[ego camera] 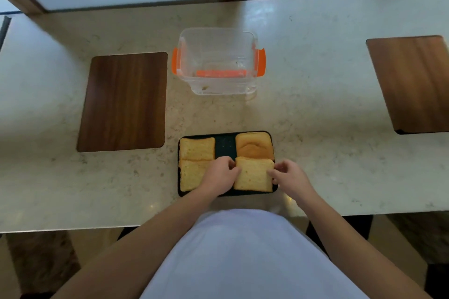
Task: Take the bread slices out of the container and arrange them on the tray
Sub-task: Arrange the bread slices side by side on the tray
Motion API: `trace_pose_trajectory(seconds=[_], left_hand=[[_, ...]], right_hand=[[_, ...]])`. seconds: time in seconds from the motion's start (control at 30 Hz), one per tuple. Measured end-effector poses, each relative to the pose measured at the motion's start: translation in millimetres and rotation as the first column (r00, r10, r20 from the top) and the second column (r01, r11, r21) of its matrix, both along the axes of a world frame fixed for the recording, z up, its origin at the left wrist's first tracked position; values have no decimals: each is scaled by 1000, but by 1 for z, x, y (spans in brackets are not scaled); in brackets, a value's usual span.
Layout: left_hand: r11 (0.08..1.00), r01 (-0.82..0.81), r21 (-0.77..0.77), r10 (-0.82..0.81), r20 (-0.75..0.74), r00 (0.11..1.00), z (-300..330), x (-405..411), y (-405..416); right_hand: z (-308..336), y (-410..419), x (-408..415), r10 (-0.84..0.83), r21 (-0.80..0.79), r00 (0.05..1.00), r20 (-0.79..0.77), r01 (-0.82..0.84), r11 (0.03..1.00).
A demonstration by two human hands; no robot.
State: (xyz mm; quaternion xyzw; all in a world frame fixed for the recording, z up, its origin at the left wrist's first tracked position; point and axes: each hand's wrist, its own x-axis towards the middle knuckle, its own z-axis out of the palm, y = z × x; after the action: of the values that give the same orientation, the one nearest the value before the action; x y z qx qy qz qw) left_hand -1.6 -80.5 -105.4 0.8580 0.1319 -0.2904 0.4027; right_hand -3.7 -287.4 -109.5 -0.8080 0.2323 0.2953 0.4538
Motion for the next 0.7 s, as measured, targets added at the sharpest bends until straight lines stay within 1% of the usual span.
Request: trace_pose_trajectory(seconds=[0.07, 0.17, 0.2, 0.23, 0.27, 0.3, 0.33, 0.37, 0.4, 0.43, 0.47, 0.53, 0.63, 0.7], left_hand=[[999, 14, -29, -12, 55, 998, 2, 1, -2], [995, 32, -91, -14, 188, 982, 11, 0, 2], [992, 33, -118, -8, 205, 979, 14, 0, 5], [988, 24, -153, 6, 190, 982, 17, 1, 7], [979, 3, -204, 25, 135, 991, 21, 2, 9], [960, -44, -276, 55, 31, 998, 24, 4, 11], [925, -133, -356, 100, -111, 989, 28, 7, 11], [872, -255, -419, 152, -264, 952, 32, 10, 12], [813, -372, -448, 196, -391, 899, 37, 13, 13], [765, -452, -459, 220, -473, 853, 40, 14, 14], [728, -490, -479, 218, -516, 828, 43, 15, 16], [642, -520, -563, 182, -547, 817, 46, 16, 20], [514, -569, -642, 174, -571, 802, 44, 19, 25], [448, -592, -670, 187, -577, 795, 41, 23, 27]], right_hand=[[3, -3, 1, 2, 10, 999, 36, -3, 1000], [12, -6, 4, 0, 61, 991, 134, -8, 998], [15, -8, 5, -1, 80, 986, 169, -13, 997], [18, -10, 7, 1, 94, 982, 189, -20, 995], [22, -12, 8, 1, 119, 982, 187, -24, 993], [25, -14, 10, -12, 176, 988, 153, -15, 984], [28, -15, 11, -42, 275, 996, 83, 17, 961], [31, -17, 13, -78, 397, 997, -12, 77, 914], [35, -17, 15, -101, 503, 989, -110, 143, 852], [38, -16, 17, -104, 572, 977, -185, 194, 797], [41, -15, 19, -91, 612, 971, -223, 212, 762], [45, -11, 22, -62, 664, 973, -224, 199, 721], [48, -3, 25, -78, 687, 980, -181, 182, 703], [48, -1, 25, -60, 694, 987, -149, 148, 705]])
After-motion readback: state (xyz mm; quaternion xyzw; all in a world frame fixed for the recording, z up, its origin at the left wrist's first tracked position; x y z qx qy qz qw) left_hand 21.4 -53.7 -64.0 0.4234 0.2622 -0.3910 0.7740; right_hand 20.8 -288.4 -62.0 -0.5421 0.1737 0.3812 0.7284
